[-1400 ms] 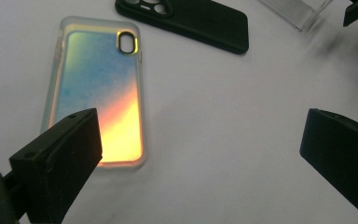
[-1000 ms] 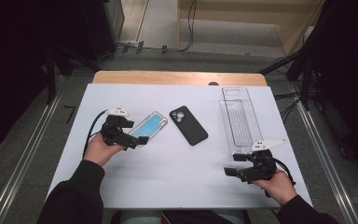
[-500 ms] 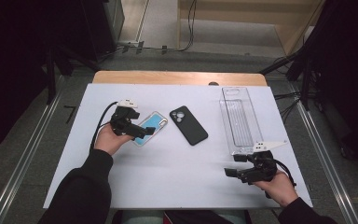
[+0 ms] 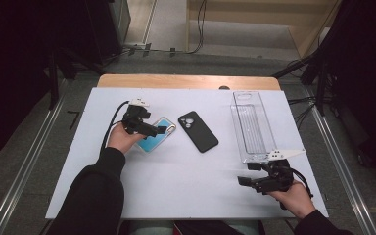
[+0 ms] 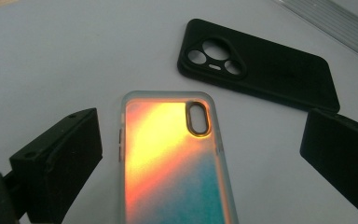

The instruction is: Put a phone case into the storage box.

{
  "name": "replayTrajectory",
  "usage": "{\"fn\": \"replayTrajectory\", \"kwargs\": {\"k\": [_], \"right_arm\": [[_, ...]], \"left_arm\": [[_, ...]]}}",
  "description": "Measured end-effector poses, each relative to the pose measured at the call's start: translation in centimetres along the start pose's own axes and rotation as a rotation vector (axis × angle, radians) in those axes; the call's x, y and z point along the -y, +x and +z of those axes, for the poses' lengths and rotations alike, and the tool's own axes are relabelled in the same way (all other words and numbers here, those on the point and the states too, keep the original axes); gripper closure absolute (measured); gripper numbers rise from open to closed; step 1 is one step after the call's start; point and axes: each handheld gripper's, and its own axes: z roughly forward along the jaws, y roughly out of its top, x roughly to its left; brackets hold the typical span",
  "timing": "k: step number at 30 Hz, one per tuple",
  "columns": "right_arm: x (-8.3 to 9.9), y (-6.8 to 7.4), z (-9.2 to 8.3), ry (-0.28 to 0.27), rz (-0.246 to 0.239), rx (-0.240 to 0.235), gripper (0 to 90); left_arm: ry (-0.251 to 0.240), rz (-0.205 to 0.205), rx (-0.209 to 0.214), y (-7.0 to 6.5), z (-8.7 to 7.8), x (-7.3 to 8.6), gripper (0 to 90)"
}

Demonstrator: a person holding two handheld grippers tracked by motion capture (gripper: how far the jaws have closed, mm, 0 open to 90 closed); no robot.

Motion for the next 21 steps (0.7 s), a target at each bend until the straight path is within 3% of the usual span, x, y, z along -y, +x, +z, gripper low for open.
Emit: {"fn": "replayTrajectory", "kwargs": {"k": [6, 12, 15, 19, 21], "right_arm": [[0.0, -0.1, -0.2, -0.008, 0.007, -0.001, 16.6], [0.1, -0.1, -0.1, 0.000, 0.003, 0.011, 16.5], [0.0, -0.1, -0.1, -0.009, 0.011, 0.008, 16.5], [0.1, 0.0, 0.0, 0.014, -0.002, 0.016, 16.5], [0.0, 0.1, 0.0, 0.001, -0.006, 0.010, 16.5]], "left_arm": [[0.011, -0.015, -0.003, 0.4, 0.1, 0.4, 0.0], [0.038, 0.004, -0.009, 0.5, 0.7, 1.4, 0.0], [0.034, -0.011, -0.011, 0.6, 1.0, 1.6, 0.0], [0.052, 0.026, -0.064, 0.3, 1.3, 2.2, 0.0], [0.055, 0.027, -0.063, 0.4, 1.5, 2.3, 0.0]]}}
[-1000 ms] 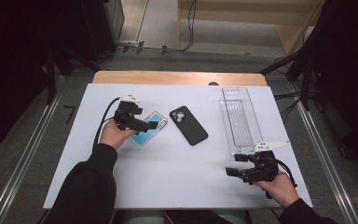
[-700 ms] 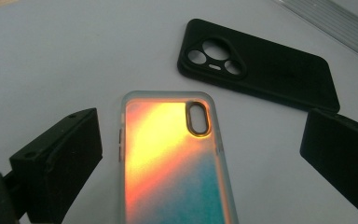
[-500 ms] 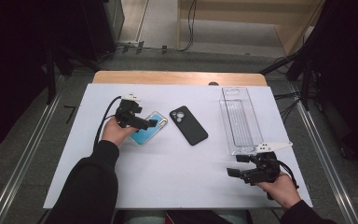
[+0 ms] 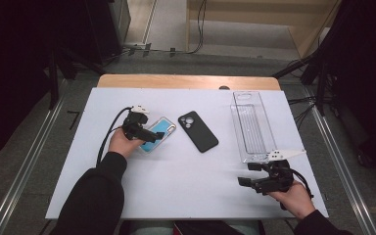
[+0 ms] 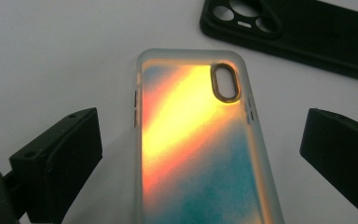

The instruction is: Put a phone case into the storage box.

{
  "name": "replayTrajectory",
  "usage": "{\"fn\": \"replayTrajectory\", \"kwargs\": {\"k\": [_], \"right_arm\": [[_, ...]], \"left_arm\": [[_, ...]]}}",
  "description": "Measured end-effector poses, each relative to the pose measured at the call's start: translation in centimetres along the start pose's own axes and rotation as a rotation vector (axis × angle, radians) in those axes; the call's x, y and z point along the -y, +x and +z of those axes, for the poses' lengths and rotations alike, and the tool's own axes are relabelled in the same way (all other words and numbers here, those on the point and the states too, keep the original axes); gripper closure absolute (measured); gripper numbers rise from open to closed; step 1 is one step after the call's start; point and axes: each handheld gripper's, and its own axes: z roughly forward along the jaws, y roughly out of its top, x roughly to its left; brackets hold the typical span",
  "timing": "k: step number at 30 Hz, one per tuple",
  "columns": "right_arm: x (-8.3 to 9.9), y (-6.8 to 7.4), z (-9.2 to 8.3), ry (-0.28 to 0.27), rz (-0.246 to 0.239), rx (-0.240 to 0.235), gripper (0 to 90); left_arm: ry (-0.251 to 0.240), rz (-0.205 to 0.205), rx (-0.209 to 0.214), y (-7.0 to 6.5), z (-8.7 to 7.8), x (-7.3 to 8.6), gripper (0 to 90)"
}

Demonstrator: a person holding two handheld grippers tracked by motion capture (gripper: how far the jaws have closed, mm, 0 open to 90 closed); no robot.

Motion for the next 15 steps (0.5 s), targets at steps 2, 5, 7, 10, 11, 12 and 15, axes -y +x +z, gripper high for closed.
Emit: {"fn": "replayTrajectory", "kwargs": {"k": [2, 5, 7, 10, 11, 12, 15], "right_arm": [[0.0, 0.0, 0.1, 0.006, 0.005, -0.002, 16.5], [0.2, 0.0, 0.1, 0.017, 0.003, 0.005, 16.5], [0.1, -0.1, -0.1, 0.006, 0.002, 0.006, 16.5], [0.1, 0.0, -0.1, 0.001, 0.003, 0.003, 16.5], [0.1, 0.0, -0.1, 0.006, 0.002, 0.005, 16.5], [0.1, 0.0, -0.1, 0.010, 0.001, 0.007, 16.5], [0.1, 0.0, -0.1, 0.007, 0.002, 0.006, 16.5]], "left_arm": [[-0.001, -0.002, -0.008, 0.0, 0.3, 0.2, 0.0], [0.022, 0.005, -0.024, 0.0, 0.6, 0.5, 0.0], [0.047, 0.018, -0.034, 0.0, 1.0, 0.8, 0.0], [0.039, 0.037, -0.044, -0.1, 1.0, 1.0, 0.0], [0.035, 0.047, -0.048, -0.2, 1.1, 1.1, 0.0], [0.029, 0.059, -0.058, -0.3, 1.1, 1.3, 0.0], [0.024, 0.088, -0.084, -0.6, 1.3, 1.5, 0.0]]}}
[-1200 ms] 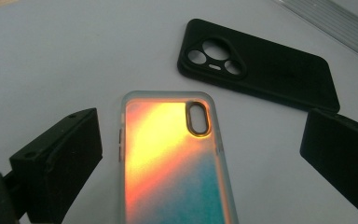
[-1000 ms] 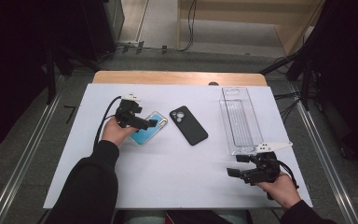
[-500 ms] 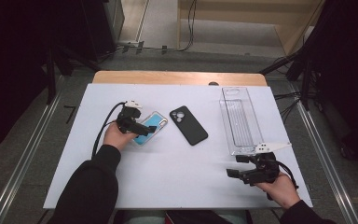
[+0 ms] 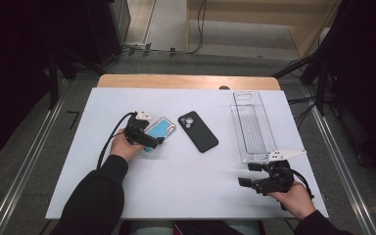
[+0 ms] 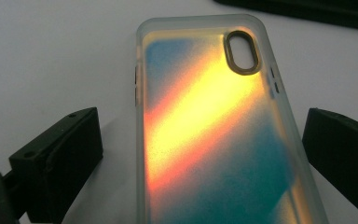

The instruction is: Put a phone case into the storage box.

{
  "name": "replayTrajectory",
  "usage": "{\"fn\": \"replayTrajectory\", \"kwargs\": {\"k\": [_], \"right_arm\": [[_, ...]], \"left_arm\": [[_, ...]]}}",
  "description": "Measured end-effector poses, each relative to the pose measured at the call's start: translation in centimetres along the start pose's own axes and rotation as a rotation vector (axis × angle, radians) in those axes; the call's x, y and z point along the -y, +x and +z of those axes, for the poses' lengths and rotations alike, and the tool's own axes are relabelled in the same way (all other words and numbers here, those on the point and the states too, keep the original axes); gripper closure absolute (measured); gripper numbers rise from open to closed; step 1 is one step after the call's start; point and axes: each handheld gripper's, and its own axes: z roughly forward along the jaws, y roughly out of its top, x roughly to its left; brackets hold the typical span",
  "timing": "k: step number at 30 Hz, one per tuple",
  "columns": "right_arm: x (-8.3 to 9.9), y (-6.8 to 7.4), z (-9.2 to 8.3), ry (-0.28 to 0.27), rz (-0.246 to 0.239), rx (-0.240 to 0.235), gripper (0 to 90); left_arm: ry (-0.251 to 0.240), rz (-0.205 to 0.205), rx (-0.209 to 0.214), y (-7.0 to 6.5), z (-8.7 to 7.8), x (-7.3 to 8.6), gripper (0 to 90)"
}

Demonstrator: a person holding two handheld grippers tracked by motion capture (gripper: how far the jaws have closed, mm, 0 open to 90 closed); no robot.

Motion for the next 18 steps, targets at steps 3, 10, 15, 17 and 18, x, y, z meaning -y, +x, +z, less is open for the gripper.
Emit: {"fn": "replayTrajectory", "kwargs": {"k": [3, 10, 15, 17, 18], "right_arm": [[0.02, -0.02, 0.01, 0.004, 0.000, -0.001, 16.5], [0.03, -0.03, 0.04, 0.006, 0.000, 0.005, 16.5], [0.08, -0.09, 0.04, 0.006, 0.002, 0.008, 16.5], [0.07, -0.10, 0.03, 0.006, 0.001, 0.007, 16.5], [0.07, -0.10, 0.02, 0.005, 0.000, 0.008, 16.5]], "left_arm": [[0.007, 0.013, -0.019, -0.26, 0.11, -0.02, 0.0], [0.004, 0.013, -0.028, -0.37, 0.10, 0.06, 0.0], [0.000, 0.004, -0.037, -0.54, 0.00, 0.12, 1.1], [-0.004, -0.003, -0.043, -0.58, -0.10, 0.17, 3.2], [-0.007, -0.007, -0.047, -0.58, -0.15, 0.19, 4.5]]}}
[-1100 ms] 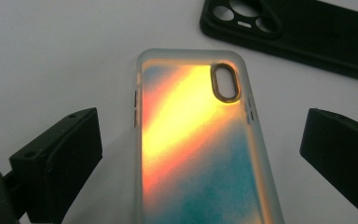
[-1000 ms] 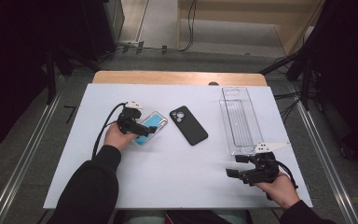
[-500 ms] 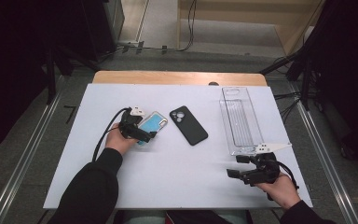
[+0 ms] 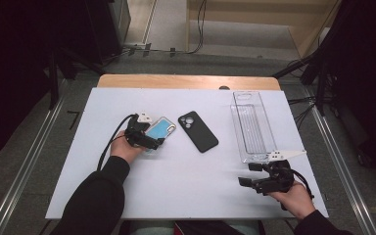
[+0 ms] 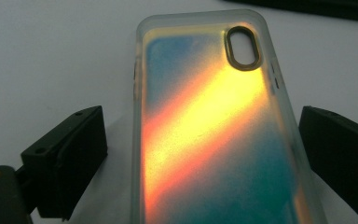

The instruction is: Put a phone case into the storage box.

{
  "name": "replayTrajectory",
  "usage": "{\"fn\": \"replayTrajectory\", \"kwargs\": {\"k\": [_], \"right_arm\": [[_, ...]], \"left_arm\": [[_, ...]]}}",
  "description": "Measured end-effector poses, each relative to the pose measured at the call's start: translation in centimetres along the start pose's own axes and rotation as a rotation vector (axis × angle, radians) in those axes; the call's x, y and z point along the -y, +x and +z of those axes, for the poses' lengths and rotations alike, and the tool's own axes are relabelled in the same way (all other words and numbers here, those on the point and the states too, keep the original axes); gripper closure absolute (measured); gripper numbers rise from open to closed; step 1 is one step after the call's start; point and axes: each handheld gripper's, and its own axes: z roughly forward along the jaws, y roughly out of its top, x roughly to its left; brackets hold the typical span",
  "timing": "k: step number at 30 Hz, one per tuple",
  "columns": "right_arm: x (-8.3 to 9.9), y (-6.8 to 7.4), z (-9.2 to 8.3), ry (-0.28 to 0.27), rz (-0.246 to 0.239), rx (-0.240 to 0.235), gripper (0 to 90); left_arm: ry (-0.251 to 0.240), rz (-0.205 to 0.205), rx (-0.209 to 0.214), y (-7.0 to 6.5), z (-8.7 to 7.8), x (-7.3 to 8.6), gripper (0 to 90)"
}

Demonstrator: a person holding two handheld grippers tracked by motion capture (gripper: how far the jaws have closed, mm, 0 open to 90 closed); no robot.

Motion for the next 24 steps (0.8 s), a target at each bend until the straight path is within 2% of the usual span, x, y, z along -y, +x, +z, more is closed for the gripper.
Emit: {"fn": "replayTrajectory", "kwargs": {"k": [4, 13, 19, 24], "right_arm": [[-0.03, 0.10, 0.01, -0.001, 0.000, 0.000, 16.5], [-0.08, 0.05, -0.01, -0.005, -0.002, -0.002, 16.5], [-0.07, 0.04, -0.08, -0.008, -0.004, -0.003, 16.5], [-0.13, 0.15, -0.05, -0.007, -0.009, -0.005, 16.5]], "left_arm": [[-0.028, -0.022, -0.016, 0.00, -0.32, 0.23, 16.1], [-0.022, -0.030, -0.020, -0.02, -0.34, 0.08, 17.1], [0.010, -0.032, -0.028, -0.14, -0.39, -0.36, 17.2], [0.030, -0.042, -0.018, -0.22, -0.62, -0.63, 17.2]]}}
